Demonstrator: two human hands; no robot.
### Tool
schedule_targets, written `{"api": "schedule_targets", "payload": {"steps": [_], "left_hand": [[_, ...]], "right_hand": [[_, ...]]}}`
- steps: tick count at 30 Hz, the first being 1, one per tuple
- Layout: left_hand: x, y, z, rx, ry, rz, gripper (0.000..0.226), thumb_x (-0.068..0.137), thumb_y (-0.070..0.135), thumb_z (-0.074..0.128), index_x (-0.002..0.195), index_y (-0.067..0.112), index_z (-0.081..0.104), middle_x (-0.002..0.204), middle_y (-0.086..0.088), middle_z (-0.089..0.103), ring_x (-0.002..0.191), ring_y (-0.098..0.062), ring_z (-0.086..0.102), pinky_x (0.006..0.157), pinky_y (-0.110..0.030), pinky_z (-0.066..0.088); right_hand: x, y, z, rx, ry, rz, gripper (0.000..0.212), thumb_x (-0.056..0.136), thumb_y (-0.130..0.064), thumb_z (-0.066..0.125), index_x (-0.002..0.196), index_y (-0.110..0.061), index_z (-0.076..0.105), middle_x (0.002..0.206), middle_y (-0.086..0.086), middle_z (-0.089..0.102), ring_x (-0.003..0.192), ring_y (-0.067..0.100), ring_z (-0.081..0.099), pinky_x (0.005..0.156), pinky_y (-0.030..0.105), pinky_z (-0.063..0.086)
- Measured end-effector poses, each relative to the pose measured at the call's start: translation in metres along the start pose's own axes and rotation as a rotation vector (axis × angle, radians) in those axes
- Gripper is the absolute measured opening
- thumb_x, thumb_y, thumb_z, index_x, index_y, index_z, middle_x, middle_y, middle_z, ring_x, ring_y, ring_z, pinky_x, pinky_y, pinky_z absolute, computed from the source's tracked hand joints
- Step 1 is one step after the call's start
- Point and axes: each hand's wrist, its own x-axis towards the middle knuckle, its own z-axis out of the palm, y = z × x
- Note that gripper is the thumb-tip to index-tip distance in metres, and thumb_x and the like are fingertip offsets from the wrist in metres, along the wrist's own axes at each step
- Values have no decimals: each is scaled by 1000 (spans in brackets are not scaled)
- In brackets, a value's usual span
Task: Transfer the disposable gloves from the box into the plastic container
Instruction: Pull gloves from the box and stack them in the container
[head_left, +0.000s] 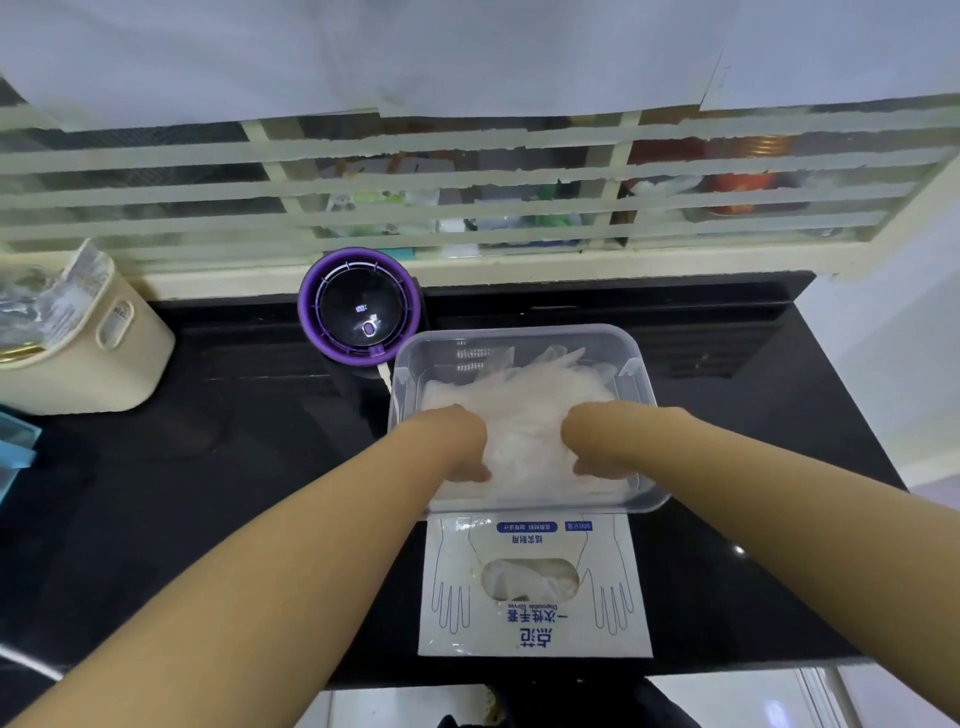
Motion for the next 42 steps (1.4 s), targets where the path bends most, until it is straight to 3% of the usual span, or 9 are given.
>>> {"api": "schedule_targets", "payload": {"steps": [3,8,12,16,19,24,29,34,42], "left_hand": [[-3,-4,-11,-57,-10,15,38,101,25,44,132,3,51,134,-10,53,120,-26,51,96,-31,40],[-18,-9,-23,-167,68,22,22,101,10,37,102,2,57,119,-16,58,100,-27,54,82,-29,38],[-41,-10,-24,-329,263,80,28,102,13,38,122,11,57,133,-9,56,118,-24,55,98,-32,41],[-73,-8,-9,-436,491,233,36,100,16,47,134,23,53,123,7,59,105,-7,56,93,-21,44],[-103,-5,14,-354,588,377,29,99,20,48,124,27,59,108,17,55,86,1,52,84,-17,44],[-115,4,67,-125,375,409,33,101,32,44,133,32,49,124,17,52,101,-5,55,84,-20,42],[-94,6,100,-50,276,254,76,87,58,57,149,29,24,141,6,36,128,-17,42,99,-33,43],[-85,9,105,29,295,213,83,83,63,57,148,25,22,139,0,35,127,-22,41,96,-37,44],[-87,12,97,46,197,196,75,84,58,59,144,22,30,135,-2,40,124,-24,44,92,-38,45]], "right_hand": [[-27,6,-20,115,91,14,35,97,-26,50,129,-12,55,127,7,57,114,24,54,100,33,41],[-72,15,-52,166,339,69,39,97,-22,51,136,-19,51,135,3,53,119,22,53,101,33,42],[-97,-4,-57,250,516,-7,33,96,-24,53,128,-24,58,126,-4,60,111,13,57,100,29,44],[-115,-39,-41,280,312,-232,27,97,-26,49,119,-24,64,115,-10,66,98,2,58,96,19,42],[-108,-59,3,194,64,-315,31,99,-23,44,124,-16,62,121,0,64,108,16,59,100,31,43],[-76,-74,70,133,188,-121,25,97,-23,47,121,-16,53,117,4,60,102,24,59,88,37,50],[-68,-79,86,300,448,-27,29,96,-37,46,117,-19,50,117,-2,59,98,19,59,78,28,45],[-64,-78,86,351,474,-93,19,97,-32,46,101,-18,59,106,-4,55,85,15,52,71,25,40],[-107,-56,11,910,899,-140,8,93,-26,56,87,-21,57,80,-9,61,74,3,56,70,14,45]]}}
